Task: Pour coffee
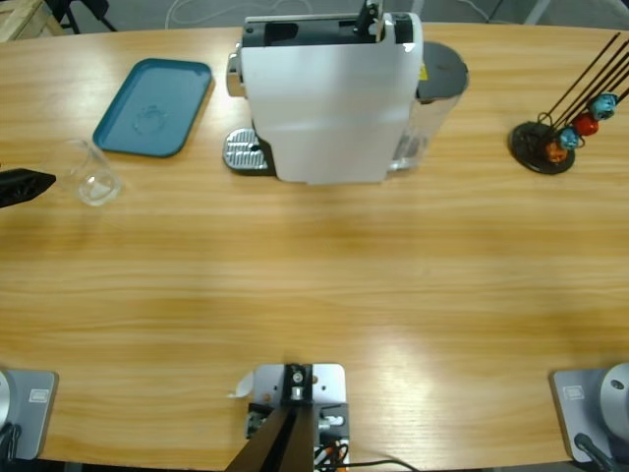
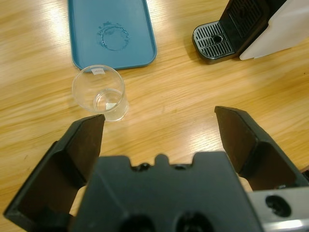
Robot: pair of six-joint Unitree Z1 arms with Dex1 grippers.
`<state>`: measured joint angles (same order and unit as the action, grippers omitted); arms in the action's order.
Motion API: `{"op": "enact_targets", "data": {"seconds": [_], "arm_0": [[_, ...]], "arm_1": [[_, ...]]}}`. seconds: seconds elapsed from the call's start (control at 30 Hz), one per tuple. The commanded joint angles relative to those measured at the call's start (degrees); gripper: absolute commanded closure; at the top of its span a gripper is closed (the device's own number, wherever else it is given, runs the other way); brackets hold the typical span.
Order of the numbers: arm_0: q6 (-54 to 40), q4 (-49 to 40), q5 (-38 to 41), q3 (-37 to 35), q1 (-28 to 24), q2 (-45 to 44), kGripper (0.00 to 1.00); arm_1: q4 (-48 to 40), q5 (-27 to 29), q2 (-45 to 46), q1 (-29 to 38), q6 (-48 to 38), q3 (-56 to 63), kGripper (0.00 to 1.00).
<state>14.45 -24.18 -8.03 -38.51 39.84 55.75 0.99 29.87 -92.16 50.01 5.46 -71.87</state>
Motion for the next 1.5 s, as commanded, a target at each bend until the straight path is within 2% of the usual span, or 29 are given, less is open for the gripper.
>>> {"op": "enact_targets", "data": {"seconds": [0.03, 0.3, 0.67, 1.5], "arm_0": [[-0.04, 0.36, 0.29, 1.68, 0.33, 0.91, 0.018], [-0.04, 0.36, 0.26, 1.68, 0.31, 0.85, 0.018], [-0.04, 0.36, 0.29, 1.59, 0.33, 1.22, 0.018], [-0.13, 0.36, 0.33, 1.59, 0.33, 1.21, 0.004]], "arm_1": [[-0.47, -1.46, -5.62, 2.64, 3.59, -3.70, 1.000], [-0.25, -0.95, -9.84, 8.09, 3.94, -5.55, 1.000], [0.85, 0.71, -16.00, 8.18, 4.73, -6.53, 1.000], [0.41, -1.04, -23.43, 9.97, 0.41, -4.63, 1.000]]}}
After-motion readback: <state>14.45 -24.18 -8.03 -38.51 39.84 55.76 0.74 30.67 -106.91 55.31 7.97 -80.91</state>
